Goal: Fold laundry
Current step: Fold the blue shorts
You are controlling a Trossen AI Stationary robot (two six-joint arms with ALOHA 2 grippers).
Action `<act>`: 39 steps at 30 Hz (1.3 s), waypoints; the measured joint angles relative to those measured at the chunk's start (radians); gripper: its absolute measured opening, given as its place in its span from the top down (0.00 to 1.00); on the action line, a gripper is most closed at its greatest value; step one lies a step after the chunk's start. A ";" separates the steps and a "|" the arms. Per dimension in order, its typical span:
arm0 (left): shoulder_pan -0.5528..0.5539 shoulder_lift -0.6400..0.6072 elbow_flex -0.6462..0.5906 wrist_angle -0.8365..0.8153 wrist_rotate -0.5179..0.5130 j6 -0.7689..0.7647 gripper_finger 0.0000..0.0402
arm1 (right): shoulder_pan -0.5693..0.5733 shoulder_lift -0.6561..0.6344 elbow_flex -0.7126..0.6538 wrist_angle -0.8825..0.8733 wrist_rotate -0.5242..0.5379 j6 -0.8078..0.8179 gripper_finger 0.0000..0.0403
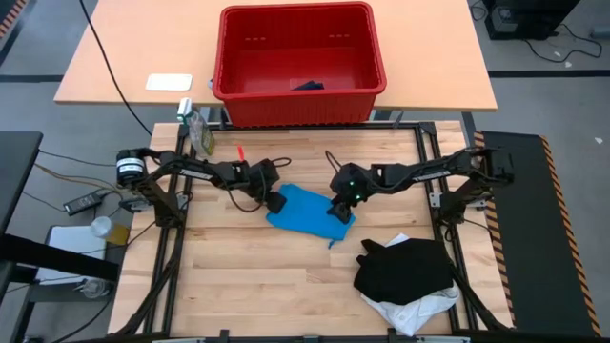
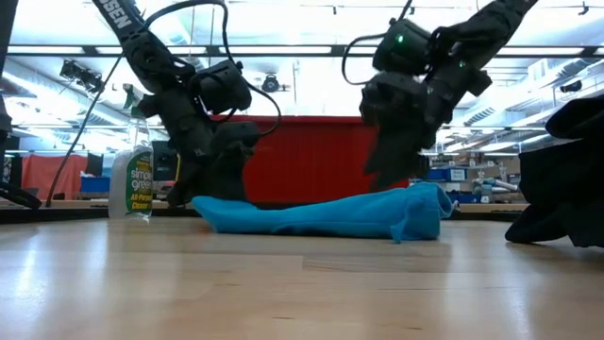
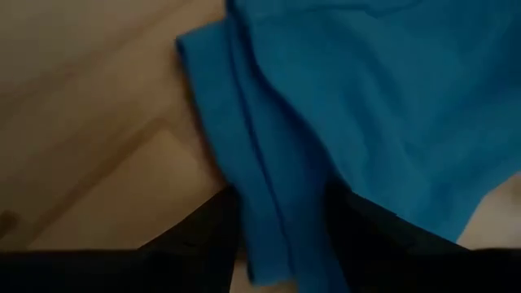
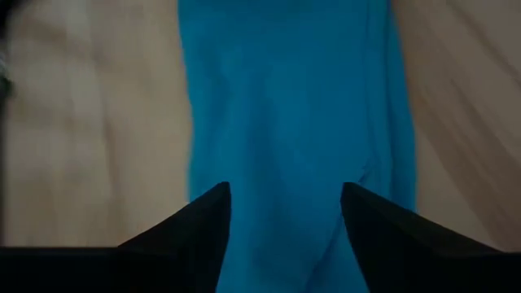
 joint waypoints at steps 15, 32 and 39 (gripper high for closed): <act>-0.043 0.002 0.000 0.030 -0.003 0.042 0.97 | 0.026 0.229 0.009 0.077 0.105 -0.132 0.51; -0.143 -0.039 0.200 0.150 0.074 0.033 1.00 | 0.041 0.221 0.042 0.063 0.185 -0.117 0.57; -0.213 0.070 0.232 0.243 -0.004 -0.030 1.00 | 0.037 0.217 0.039 0.132 0.168 -0.133 0.57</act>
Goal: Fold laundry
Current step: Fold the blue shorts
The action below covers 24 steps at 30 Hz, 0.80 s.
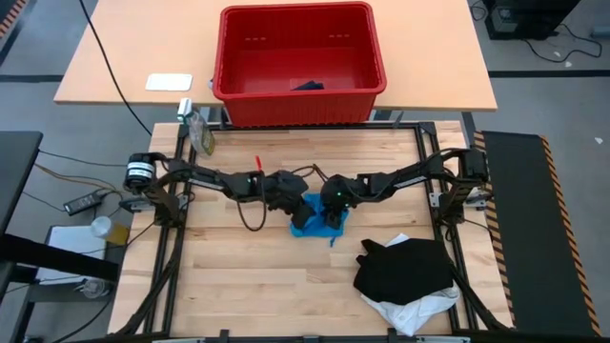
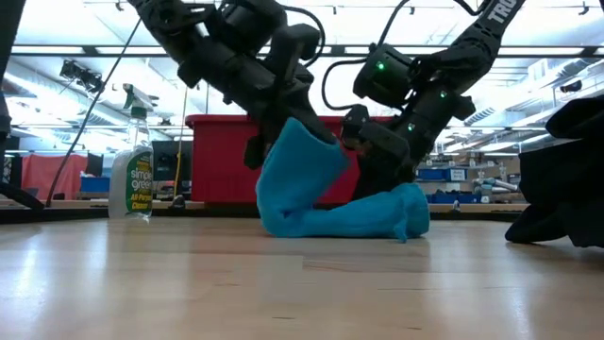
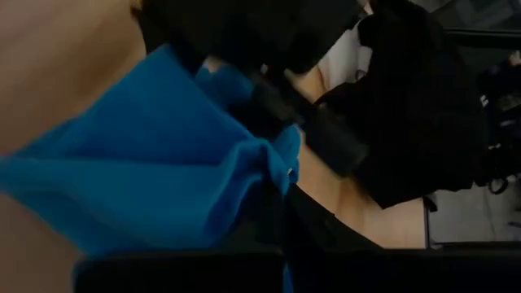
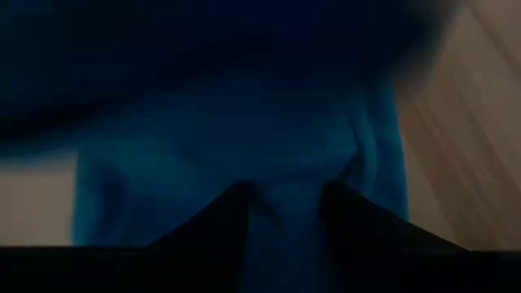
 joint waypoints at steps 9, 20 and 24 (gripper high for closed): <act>-0.038 0.046 0.000 0.046 -0.072 -0.023 1.00 | -0.003 -0.101 0.001 -0.089 -0.006 -0.010 0.57; -0.026 0.045 0.000 0.044 -0.072 -0.022 1.00 | -0.010 -0.306 0.002 -0.531 -0.016 -0.070 0.57; -0.026 0.045 0.000 0.044 -0.072 -0.021 1.00 | -0.006 -0.351 -0.030 -0.594 -0.041 -0.139 0.57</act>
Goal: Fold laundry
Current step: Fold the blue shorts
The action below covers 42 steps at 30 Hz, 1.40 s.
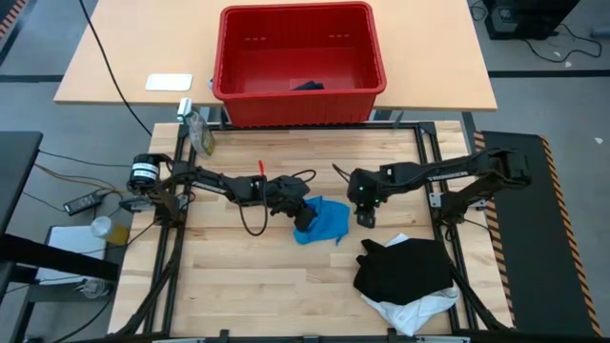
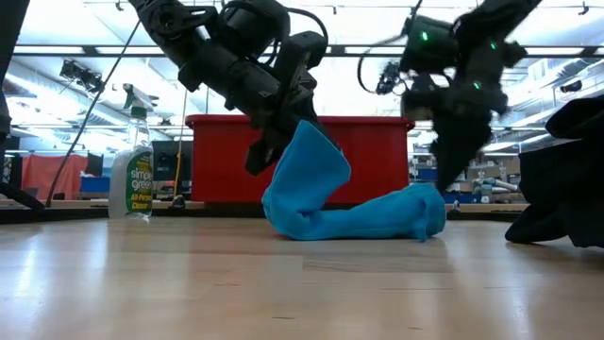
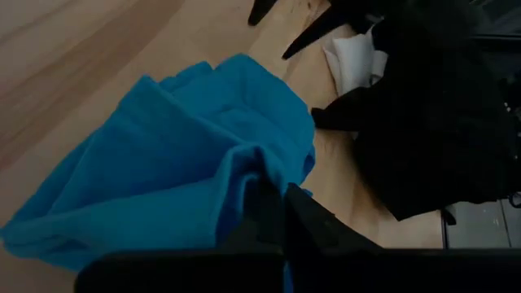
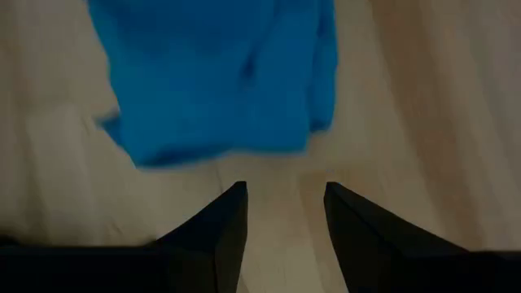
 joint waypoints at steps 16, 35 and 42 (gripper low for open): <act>0.000 0.000 0.029 0.024 0.000 -0.019 1.00 | 0.058 0.188 -0.128 0.409 -0.002 0.003 0.57; -0.018 0.219 0.273 0.024 -0.003 0.005 1.00 | 0.068 0.192 -0.132 0.488 0.010 0.088 0.57; -0.037 0.283 0.302 0.023 0.000 0.018 1.00 | 0.068 0.192 -0.131 0.489 0.004 0.107 0.57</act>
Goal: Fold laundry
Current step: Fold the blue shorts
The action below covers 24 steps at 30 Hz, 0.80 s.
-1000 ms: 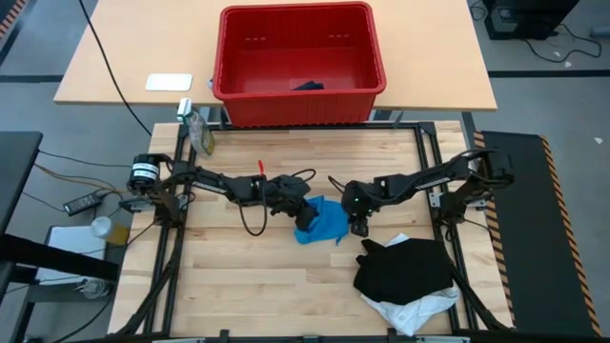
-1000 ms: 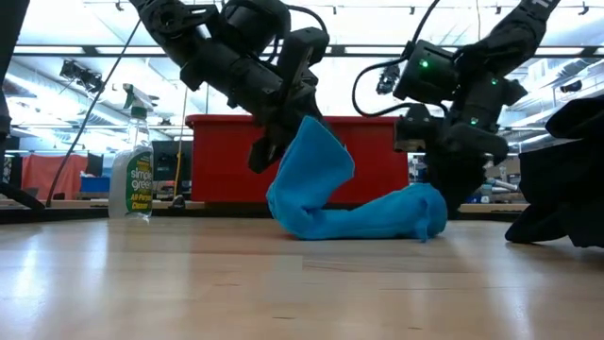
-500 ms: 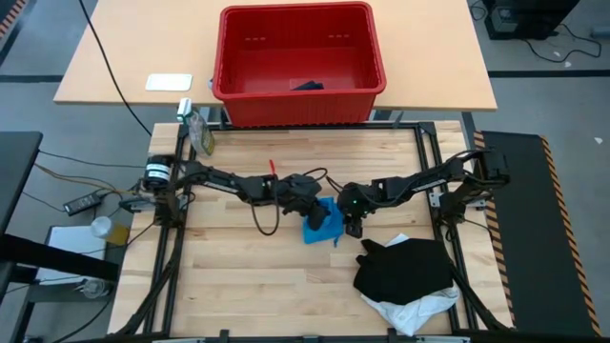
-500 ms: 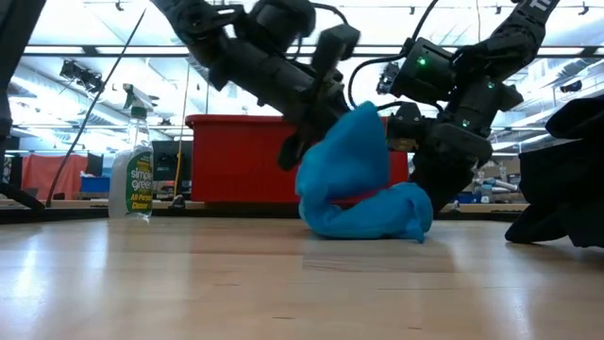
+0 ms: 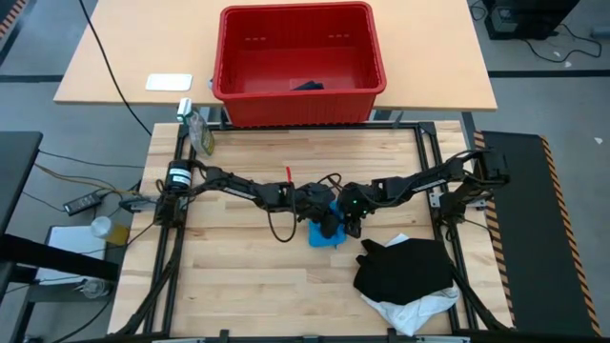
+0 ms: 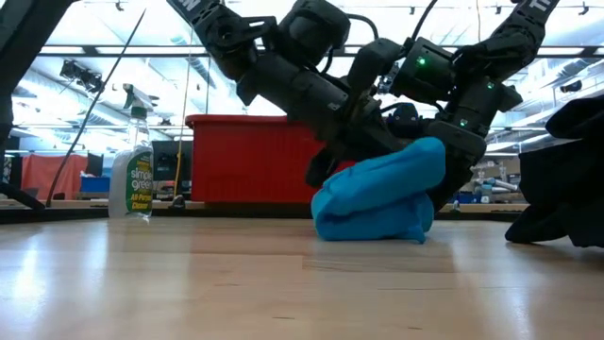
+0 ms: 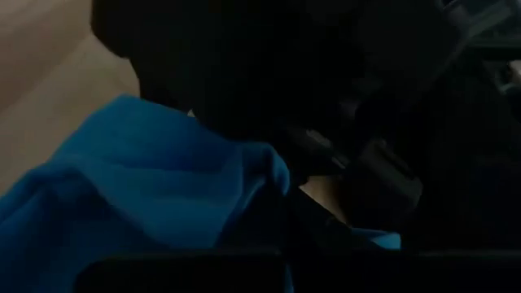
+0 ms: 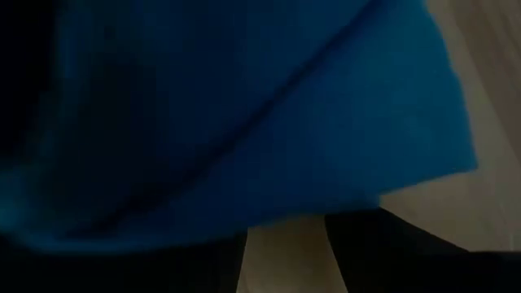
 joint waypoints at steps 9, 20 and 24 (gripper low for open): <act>0.003 0.003 -0.003 -0.001 -0.053 0.041 0.88 | 0.000 0.000 0.000 0.006 -0.001 0.004 0.57; 0.032 -0.081 -0.005 -0.079 0.151 0.041 0.52 | 0.000 0.000 0.000 0.006 -0.002 0.003 0.57; 0.030 -0.165 -0.004 -0.250 0.037 0.169 0.53 | 0.000 0.000 0.000 0.006 -0.002 0.008 0.57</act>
